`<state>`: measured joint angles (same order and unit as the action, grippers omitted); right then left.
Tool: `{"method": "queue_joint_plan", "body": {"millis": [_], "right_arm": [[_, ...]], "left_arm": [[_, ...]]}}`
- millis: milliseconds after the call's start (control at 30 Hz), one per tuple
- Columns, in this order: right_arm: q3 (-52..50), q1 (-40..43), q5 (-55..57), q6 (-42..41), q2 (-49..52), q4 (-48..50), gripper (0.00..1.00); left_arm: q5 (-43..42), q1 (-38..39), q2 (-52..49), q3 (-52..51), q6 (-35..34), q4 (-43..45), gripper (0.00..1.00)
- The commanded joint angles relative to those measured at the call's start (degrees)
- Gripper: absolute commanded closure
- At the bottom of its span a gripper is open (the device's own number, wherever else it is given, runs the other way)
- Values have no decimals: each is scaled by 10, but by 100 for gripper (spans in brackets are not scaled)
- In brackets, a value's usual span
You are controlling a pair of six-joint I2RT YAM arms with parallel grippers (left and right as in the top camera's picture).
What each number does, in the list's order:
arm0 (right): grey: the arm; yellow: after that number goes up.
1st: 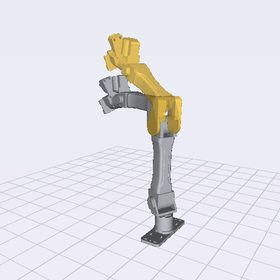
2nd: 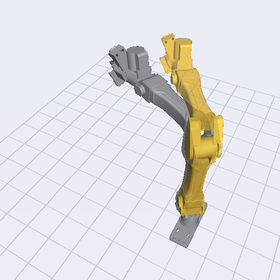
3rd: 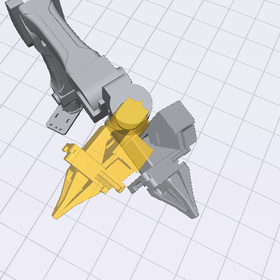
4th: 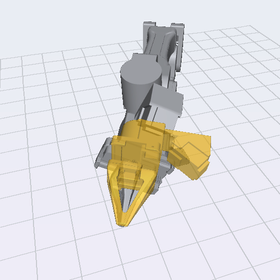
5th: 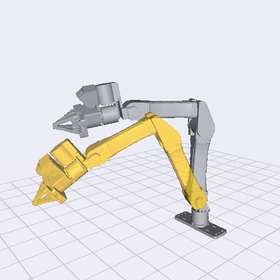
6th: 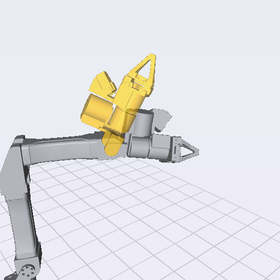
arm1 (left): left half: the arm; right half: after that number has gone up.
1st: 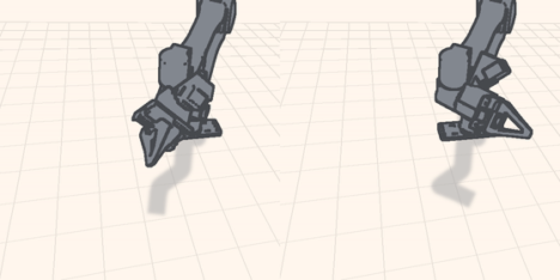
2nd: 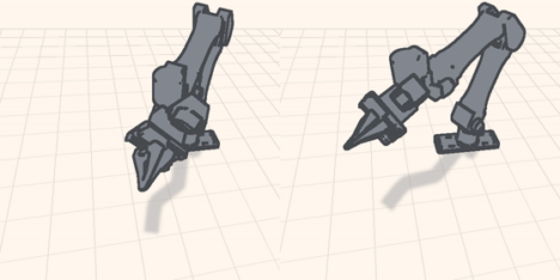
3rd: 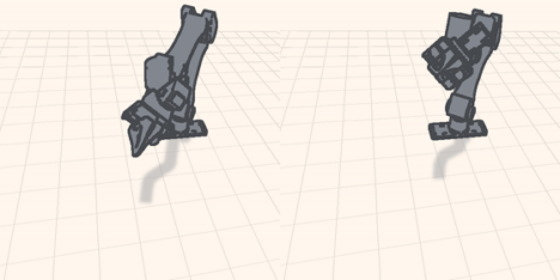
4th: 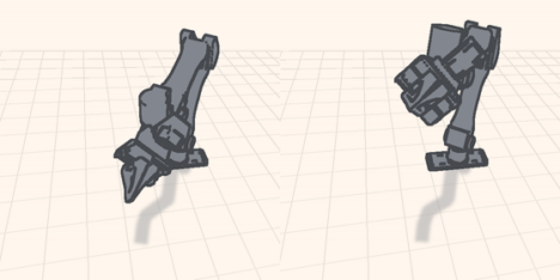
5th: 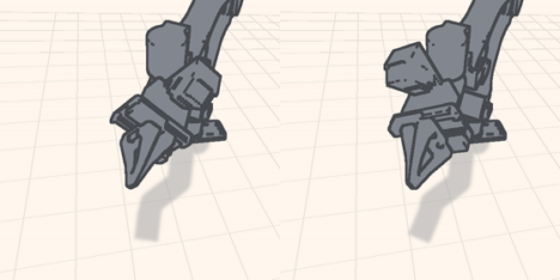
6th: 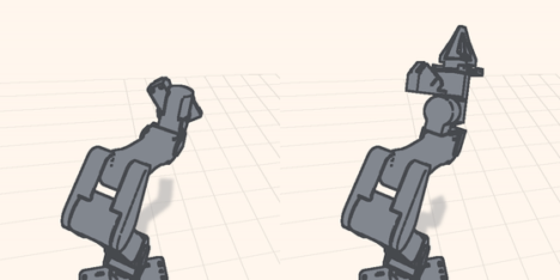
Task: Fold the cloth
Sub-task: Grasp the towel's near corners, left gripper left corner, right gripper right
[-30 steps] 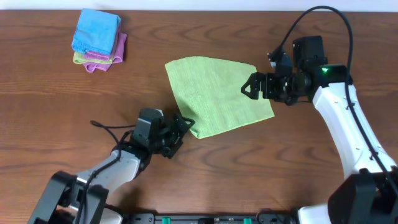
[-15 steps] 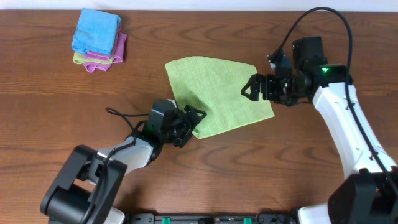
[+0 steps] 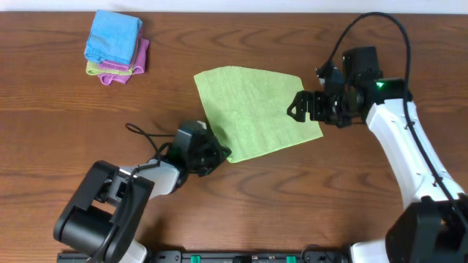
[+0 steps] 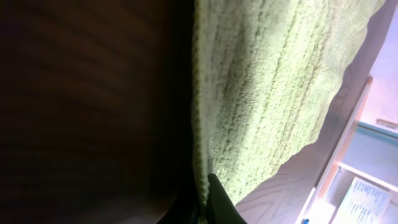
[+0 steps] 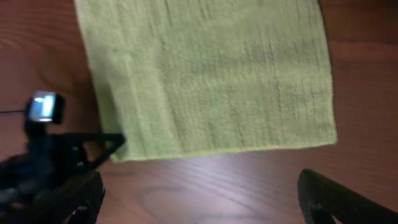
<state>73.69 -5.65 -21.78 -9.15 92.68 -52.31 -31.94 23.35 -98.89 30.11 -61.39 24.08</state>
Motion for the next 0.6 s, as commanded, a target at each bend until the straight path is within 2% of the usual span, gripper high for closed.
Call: {"method": "queue_joint_plan", "body": {"millis": [0, 200, 567], "right_arm": [[-44, 0, 27, 15, 2, 21, 1], [-131, 0, 30, -10, 2, 98, 1], [-251, 0, 27, -70, 2, 185, 3]], "left_arm": [[-31, -47, -4, -19, 68, -24, 94], [-88, -111, 16, -19, 111, -65, 94], [-97, -113, 21, -18, 113, -67, 94]]}}
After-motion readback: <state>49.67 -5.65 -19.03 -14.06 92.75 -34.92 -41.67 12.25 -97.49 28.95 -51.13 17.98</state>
